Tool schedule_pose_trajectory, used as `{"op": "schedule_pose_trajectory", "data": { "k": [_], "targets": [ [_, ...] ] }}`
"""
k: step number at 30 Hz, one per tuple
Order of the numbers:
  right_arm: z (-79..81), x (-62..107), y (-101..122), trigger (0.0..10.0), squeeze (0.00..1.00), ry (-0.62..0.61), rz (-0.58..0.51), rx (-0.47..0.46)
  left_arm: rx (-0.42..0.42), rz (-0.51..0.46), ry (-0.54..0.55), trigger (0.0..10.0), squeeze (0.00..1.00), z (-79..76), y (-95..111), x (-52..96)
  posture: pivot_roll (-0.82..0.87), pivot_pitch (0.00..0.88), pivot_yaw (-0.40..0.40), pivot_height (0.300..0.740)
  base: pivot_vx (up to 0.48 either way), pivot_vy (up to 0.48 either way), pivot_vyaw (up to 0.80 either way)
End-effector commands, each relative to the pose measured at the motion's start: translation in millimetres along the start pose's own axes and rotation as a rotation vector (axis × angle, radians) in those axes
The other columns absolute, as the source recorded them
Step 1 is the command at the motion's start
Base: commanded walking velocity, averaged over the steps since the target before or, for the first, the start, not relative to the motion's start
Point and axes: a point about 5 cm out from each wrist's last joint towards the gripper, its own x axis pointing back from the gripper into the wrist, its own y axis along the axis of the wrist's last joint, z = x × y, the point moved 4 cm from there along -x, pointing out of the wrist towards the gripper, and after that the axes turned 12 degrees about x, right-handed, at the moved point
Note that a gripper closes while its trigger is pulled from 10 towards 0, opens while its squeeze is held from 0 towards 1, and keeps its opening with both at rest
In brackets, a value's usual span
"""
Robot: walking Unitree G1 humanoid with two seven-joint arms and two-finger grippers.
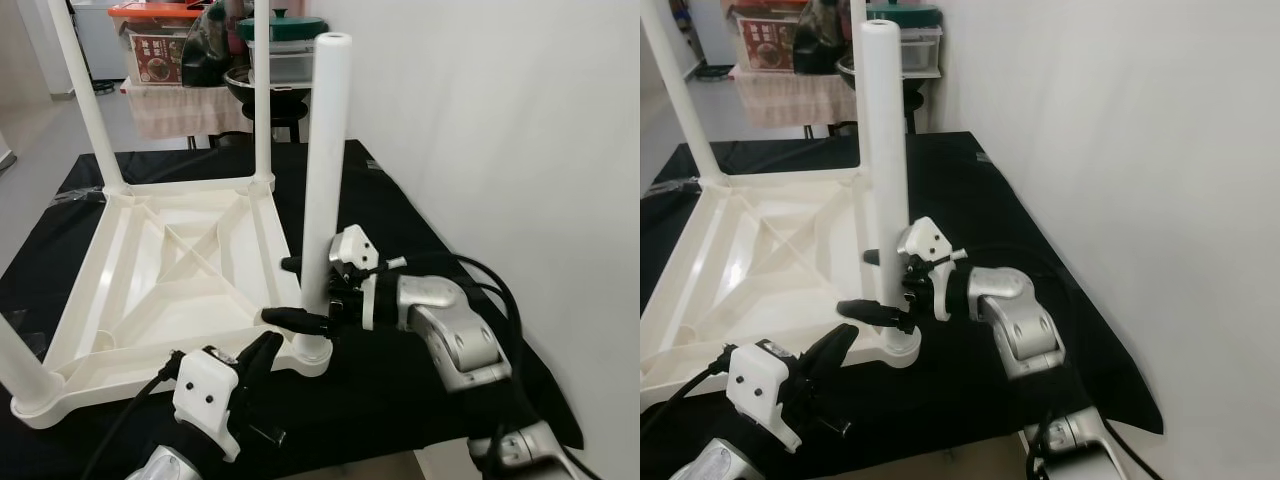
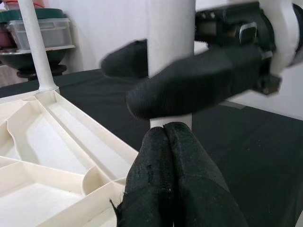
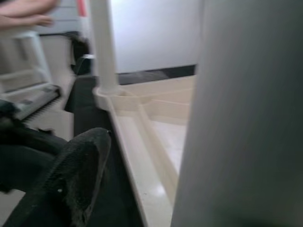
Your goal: Building children table
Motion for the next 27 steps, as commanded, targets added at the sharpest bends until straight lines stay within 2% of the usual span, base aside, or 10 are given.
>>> {"op": "schedule_pose_trajectory", "data": {
  "k": [1, 2, 3, 4, 9, 14, 17, 20, 21, 27],
  "targets": [
    [4.3, -4.0, 2.4, 10.0, 0.0, 0.052, -0.027, 0.004, 0.001, 0.012, 0.007, 10.0, 0.0, 1.5, -3.8, 0.0, 0.06, 0.015, -0.076, 0.74, 0.0, 0.0, 0.0],
    [-2.8, -4.0, 3.9, 4.9, 0.0, 0.061, -0.044, -0.02, 0.001, 0.012, 0.007, 10.0, 0.0, 1.3, -3.8, -0.2, 0.06, 0.012, -0.076, 0.74, 0.0, 0.0, 0.0],
    [-2.8, -4.0, 3.9, 4.9, 0.0, 0.061, -0.044, -0.02, 0.001, 0.012, 0.007, 10.0, 0.0, 1.3, -3.8, -0.2, 0.06, 0.012, -0.076, 0.74, 0.0, 0.0, 0.0],
    [-8.4, -3.6, 4.6, 0.0, 0.0, 0.066, -0.06, -0.04, 0.001, 0.013, 0.007, 10.0, 0.0, 0.9, -3.8, -0.2, 0.07, 0.013, -0.075, 0.74, 0.0, 0.0, 0.0],
    [-11.6, -1.3, 2.7, 0.0, 0.0, 0.05, -0.081, -0.061, 0.002, 0.013, 0.007, 10.0, 0.0, -0.2, -3.5, 0.2, 0.07, 0.015, -0.078, 0.74, 0.0, 0.0, 0.0],
    [-10.9, -0.8, -11.1, 0.0, 0.0, -0.093, -0.028, -0.043, 0.002, 0.012, 0.008, 10.0, 0.0, -1.1, -2.5, 1.1, 0.06, 0.022, -0.081, 0.74, 0.0, 0.0, 0.0],
    [-14.5, -8.6, -34.0, 0.0, 0.0, -0.401, 0.074, -0.117, 0.001, 0.012, 0.007, 10.0, 0.0, -1.5, -2.5, 2.2, 0.06, 0.027, -0.097, 0.74, 0.0, 0.0, 0.0],
    [-15.0, -8.8, -40.6, 0.0, 0.0, -0.504, 0.107, -0.148, 0.001, 0.013, 0.007, 10.0, 0.0, -1.5, -2.3, 2.6, 0.06, 0.026, -0.098, 0.74, 0.0, 0.0, 0.0],
    [6.0, -14.7, -48.6, 0.0, 0.0, -0.574, 0.152, -0.163, -0.001, 0.012, 0.008, 10.0, 0.0, -0.6, -1.7, 2.4, 0.05, 0.037, -0.081, 0.74, 0.0, 0.0, 0.0],
    [-0.1, 1.6, -47.2, 0.0, 0.0, -0.788, 0.204, -0.136, 0.006, 0.016, 0.001, 10.0, 0.0, -0.2, -3.7, 0.4, 0.04, 0.012, -0.076, 0.74, 0.0, 0.0, 0.0]
  ]
}}
